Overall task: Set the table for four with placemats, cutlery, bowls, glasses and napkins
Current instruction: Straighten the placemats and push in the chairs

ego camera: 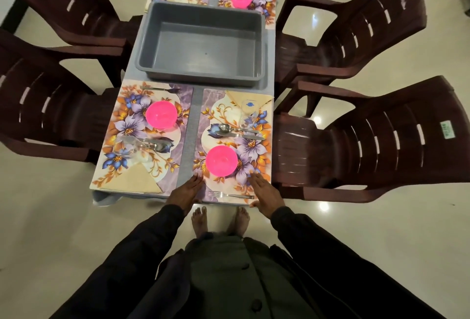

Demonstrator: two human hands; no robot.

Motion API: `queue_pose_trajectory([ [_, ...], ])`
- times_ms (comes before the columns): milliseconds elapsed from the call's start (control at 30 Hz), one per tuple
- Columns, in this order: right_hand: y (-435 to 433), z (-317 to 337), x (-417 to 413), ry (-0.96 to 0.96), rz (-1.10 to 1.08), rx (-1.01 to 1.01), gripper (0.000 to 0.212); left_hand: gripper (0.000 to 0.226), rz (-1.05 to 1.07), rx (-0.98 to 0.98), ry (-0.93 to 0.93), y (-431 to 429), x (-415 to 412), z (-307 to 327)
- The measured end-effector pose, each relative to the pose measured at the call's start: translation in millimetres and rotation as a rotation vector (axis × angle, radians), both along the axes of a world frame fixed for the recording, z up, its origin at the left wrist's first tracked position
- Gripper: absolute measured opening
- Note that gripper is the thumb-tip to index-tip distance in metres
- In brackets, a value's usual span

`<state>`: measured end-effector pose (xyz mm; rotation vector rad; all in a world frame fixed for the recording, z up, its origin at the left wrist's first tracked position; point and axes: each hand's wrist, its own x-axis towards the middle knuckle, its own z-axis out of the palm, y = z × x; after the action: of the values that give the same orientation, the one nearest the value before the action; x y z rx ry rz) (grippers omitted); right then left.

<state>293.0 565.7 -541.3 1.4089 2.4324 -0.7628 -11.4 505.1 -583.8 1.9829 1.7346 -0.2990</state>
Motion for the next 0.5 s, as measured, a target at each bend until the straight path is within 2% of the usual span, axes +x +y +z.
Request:
queue_pose_trajectory([
  [133, 2, 2, 2, 0.025, 0.007, -0.015, 0.098, 0.085, -0.022, 0.003, -0.021, 1, -2, 8],
  [300, 2, 0, 8, 0.032, 0.010, -0.018, 0.104, 0.083, -0.052, -0.053, -0.014, 1, -3, 11],
  [500, 1, -3, 9, 0.050, -0.001, -0.013, 0.098, 0.077, -0.043, -0.035, -0.049, -1, -4, 13],
])
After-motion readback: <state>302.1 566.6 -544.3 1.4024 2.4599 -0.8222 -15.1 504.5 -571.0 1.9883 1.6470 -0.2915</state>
